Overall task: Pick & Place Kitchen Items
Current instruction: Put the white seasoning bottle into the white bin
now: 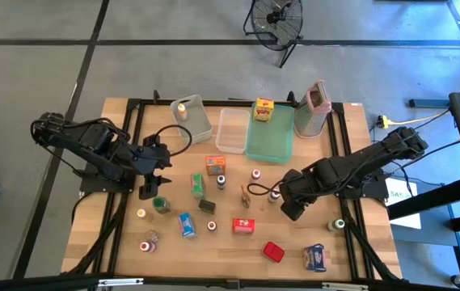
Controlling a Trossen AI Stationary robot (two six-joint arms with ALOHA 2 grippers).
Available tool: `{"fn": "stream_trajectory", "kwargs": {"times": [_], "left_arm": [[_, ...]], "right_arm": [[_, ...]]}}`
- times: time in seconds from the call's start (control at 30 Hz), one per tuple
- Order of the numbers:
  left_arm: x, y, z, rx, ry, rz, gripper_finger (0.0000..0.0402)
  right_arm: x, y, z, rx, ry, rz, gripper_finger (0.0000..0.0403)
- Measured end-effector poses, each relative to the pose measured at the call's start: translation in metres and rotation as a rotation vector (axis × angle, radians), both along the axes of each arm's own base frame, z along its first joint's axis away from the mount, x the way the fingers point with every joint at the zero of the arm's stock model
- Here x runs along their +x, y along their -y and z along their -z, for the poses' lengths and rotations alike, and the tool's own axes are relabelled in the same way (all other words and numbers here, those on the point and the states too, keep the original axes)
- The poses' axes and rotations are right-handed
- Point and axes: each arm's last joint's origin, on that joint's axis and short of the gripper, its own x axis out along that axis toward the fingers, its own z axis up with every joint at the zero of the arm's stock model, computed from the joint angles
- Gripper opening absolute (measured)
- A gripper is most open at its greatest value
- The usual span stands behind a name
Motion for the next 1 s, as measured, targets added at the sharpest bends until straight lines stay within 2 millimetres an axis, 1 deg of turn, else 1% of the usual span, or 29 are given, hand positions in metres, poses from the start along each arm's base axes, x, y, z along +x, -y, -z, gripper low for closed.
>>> {"fn": "stream_trajectory", "kwargs": {"times": [0.17, 0.27, 0.47, 0.67, 0.73, 0.9, 1.0], "left_arm": [[0.0, 0.0, 0.0, 0.004, 0.0, 0.007, 0.0228], [0.0, 0.0, 0.0, 0.007, -0.001, 0.011, 0.0229], [0.0, 0.0, 0.0, 0.007, -0.001, 0.013, 0.0229], [0.0, 0.0, 0.0, 0.007, -0.001, 0.014, 0.0229], [0.0, 0.0, 0.0, 0.007, -0.001, 0.014, 0.023], [0.0, 0.0, 0.0, 0.007, -0.001, 0.014, 0.0228], [0.0, 0.0, 0.0, 0.007, -0.002, 0.014, 0.0229]], "right_arm": [[-0.002, 0.001, 0.0, -0.018, -0.025, 0.026, 0.0311], [-0.004, 0.002, 0.001, -0.034, -0.037, 0.04, 0.0326], [0.0, 0.002, 0.0, -0.03, 0.009, -0.022, 0.033], [0.0, 0.006, 0.001, -0.031, -0.007, -0.018, 0.033], [0.001, 0.008, 0.004, -0.03, -0.011, -0.009, 0.033], [-0.004, 0.011, 0.024, -0.012, -0.072, -0.005, 0.033], [-0.004, 0.011, 0.031, -0.007, -0.061, 0.002, 0.033]]}}
